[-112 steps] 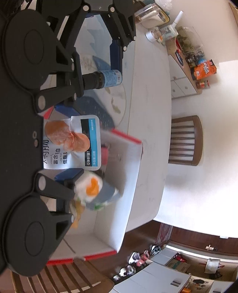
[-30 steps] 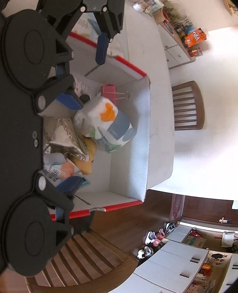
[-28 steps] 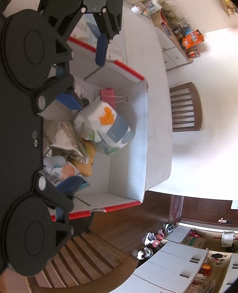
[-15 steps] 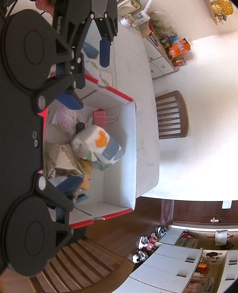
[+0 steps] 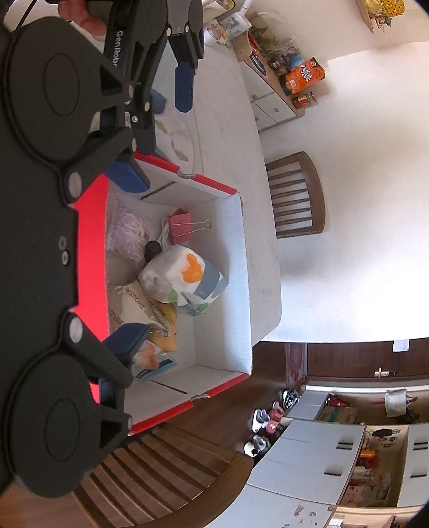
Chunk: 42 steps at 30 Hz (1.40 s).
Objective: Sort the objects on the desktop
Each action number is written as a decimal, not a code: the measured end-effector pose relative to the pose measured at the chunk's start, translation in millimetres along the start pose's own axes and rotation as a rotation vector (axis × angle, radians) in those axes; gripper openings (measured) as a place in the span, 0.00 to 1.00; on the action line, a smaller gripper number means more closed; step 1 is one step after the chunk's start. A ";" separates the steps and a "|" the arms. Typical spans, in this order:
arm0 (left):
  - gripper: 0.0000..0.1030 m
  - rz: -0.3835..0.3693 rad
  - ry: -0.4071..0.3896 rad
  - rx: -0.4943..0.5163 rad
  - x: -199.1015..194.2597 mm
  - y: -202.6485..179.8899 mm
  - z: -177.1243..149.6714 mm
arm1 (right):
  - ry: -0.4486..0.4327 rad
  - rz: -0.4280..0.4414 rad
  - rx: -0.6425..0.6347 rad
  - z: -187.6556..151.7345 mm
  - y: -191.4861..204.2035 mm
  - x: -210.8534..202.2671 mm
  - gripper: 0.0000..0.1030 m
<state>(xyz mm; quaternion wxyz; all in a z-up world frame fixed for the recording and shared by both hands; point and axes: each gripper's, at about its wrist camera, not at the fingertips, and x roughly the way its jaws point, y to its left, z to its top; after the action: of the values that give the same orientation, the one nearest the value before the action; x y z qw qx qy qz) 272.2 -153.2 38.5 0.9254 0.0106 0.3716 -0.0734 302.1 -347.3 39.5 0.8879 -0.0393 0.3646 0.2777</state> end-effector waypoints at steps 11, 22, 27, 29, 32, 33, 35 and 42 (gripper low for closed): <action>0.99 -0.049 -0.008 0.030 -7.7 0.3 -9.1 | -0.036 -0.068 0.053 -16.6 8.4 -15.3 0.94; 0.99 -0.064 -0.030 0.058 -16.8 -6.5 -15.2 | -0.025 -0.093 0.101 -33.3 5.1 -24.2 0.94; 0.99 -0.098 -0.016 0.063 -15.9 -8.6 -18.0 | -0.018 -0.095 0.110 -37.4 5.5 -25.0 0.94; 0.99 -0.092 -0.006 0.080 -14.4 -11.3 -20.5 | -0.012 -0.097 0.111 -38.5 5.9 -23.9 0.94; 1.00 -0.097 0.006 0.095 -12.5 -14.3 -23.6 | -0.007 -0.100 0.113 -39.2 6.7 -22.2 0.94; 0.99 -0.097 0.008 0.099 -12.3 -15.3 -24.5 | -0.006 -0.100 0.113 -39.3 6.5 -21.7 0.94; 0.99 -0.099 0.011 0.103 -11.8 -16.0 -25.2 | -0.003 -0.103 0.108 -39.7 7.5 -21.0 0.94; 0.99 -0.107 0.032 0.085 -7.5 -13.4 -26.8 | 0.007 -0.117 0.107 -42.0 9.0 -18.9 0.94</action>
<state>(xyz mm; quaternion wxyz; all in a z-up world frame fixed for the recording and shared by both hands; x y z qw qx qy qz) 246.4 -163.5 24.8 0.9129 0.0310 0.3829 -0.1381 260.2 -359.9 22.6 0.9023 -0.0139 0.3790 0.2052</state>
